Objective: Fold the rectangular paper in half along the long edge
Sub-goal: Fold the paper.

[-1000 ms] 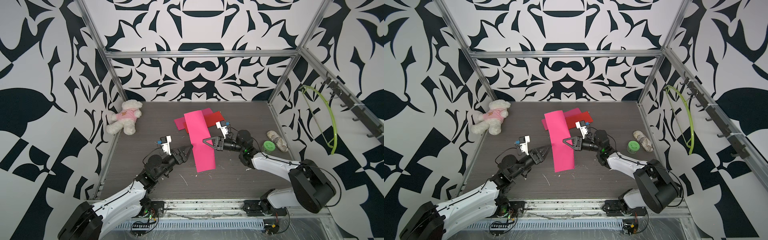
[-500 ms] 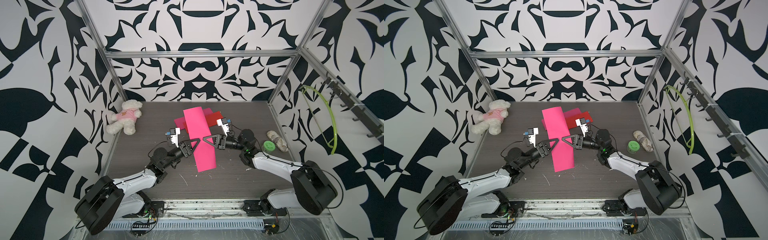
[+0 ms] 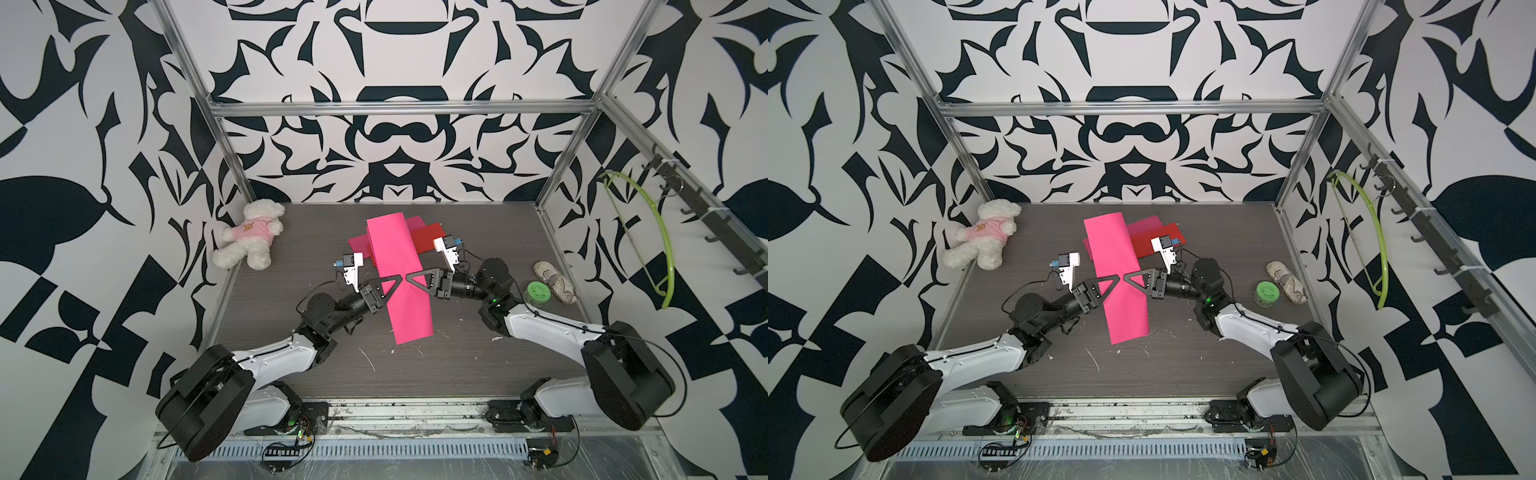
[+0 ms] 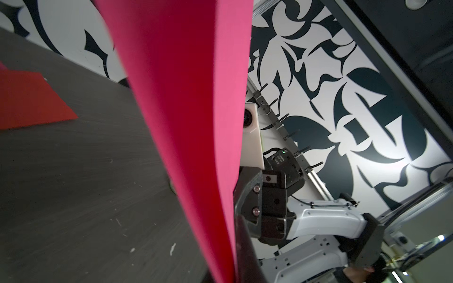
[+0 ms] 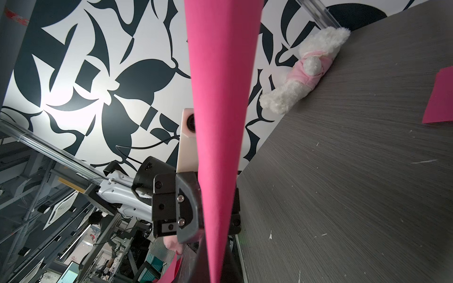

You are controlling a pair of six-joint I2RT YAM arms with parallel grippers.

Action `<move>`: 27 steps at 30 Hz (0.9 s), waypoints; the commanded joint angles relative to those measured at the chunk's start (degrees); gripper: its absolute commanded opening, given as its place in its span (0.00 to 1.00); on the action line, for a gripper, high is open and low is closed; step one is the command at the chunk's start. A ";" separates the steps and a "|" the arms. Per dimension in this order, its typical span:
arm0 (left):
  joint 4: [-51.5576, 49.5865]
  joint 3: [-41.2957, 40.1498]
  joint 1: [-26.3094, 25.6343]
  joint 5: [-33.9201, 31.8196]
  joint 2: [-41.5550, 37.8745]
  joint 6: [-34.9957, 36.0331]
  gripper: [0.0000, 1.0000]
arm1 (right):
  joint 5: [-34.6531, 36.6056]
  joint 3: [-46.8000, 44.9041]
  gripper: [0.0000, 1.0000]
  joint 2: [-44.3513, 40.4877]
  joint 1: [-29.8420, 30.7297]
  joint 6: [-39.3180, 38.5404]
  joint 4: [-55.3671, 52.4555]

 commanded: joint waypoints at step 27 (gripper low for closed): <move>1.76 0.38 0.37 1.83 1.11 1.41 0.00 | 10.10 4.70 0.04 -7.72 -1.43 -5.97 -8.44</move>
